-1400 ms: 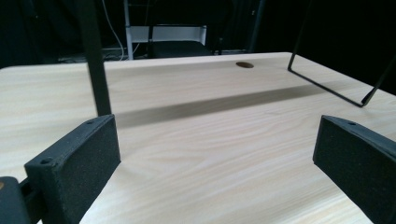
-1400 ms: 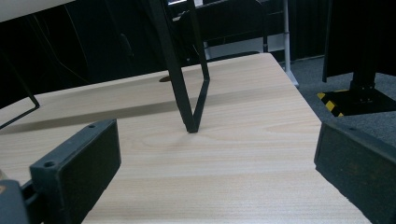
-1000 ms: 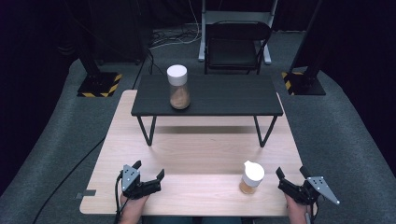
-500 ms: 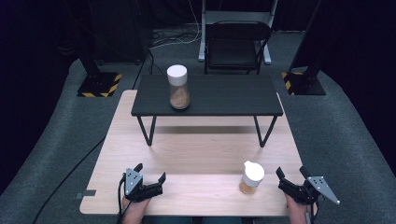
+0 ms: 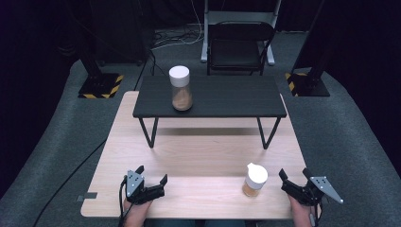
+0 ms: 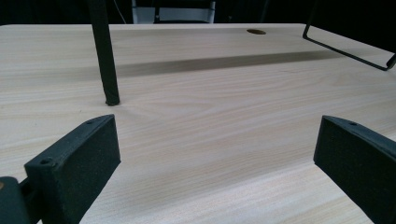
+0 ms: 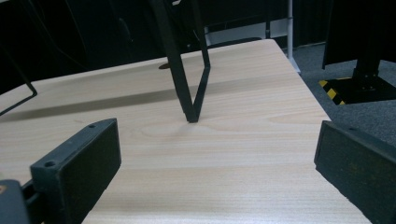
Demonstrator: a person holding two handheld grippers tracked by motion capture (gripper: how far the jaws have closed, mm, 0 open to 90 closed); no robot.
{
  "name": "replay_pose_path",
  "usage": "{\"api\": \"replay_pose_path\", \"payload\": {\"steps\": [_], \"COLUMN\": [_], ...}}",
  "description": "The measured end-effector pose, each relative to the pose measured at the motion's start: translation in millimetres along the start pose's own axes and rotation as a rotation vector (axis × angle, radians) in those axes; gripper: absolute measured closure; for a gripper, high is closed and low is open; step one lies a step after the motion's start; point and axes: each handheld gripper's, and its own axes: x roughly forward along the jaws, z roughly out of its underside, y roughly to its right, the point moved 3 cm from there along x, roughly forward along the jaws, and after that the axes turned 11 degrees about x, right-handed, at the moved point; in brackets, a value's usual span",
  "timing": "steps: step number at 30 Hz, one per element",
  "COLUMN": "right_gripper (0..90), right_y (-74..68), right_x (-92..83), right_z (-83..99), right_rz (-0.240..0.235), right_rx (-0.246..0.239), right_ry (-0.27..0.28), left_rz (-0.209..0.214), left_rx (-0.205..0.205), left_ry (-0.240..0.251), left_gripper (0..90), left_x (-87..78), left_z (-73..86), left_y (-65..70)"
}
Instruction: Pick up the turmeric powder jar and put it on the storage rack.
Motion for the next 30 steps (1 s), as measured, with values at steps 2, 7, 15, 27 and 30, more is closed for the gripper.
{"api": "replay_pose_path", "payload": {"steps": [2,7,15,27,30], "right_gripper": [0.0,0.0,0.0,0.0,0.0], "right_y": [-2.0,-9.9,-23.5,-41.1,-44.8], "right_x": [-0.5,-7.0,-18.4,-38.7,-46.9], "right_z": [-2.5,-9.1,-16.0,-22.9,-26.6], "right_rz": [0.002,0.008,-0.009,-0.059,-0.073], "right_rx": [-0.016,-0.041,-0.095,-0.143,-0.150], "right_ry": [-0.015,-0.032,-0.038,-0.068,-0.073], "left_rz": [-0.001,-0.001,-0.006,-0.003,-0.006], "left_rx": [-0.002,0.009,0.006,0.003,0.004], "left_ry": [0.000,-0.003,0.006,0.018,0.018], "left_gripper": [0.0,0.0,0.0,0.0,0.0], "left_x": [0.0,0.1,-0.7,-1.2,-1.2], "left_z": [0.0,-0.3,1.2,2.9,2.8], "left_y": [0.0,1.2,1.6,1.0,1.4]}}
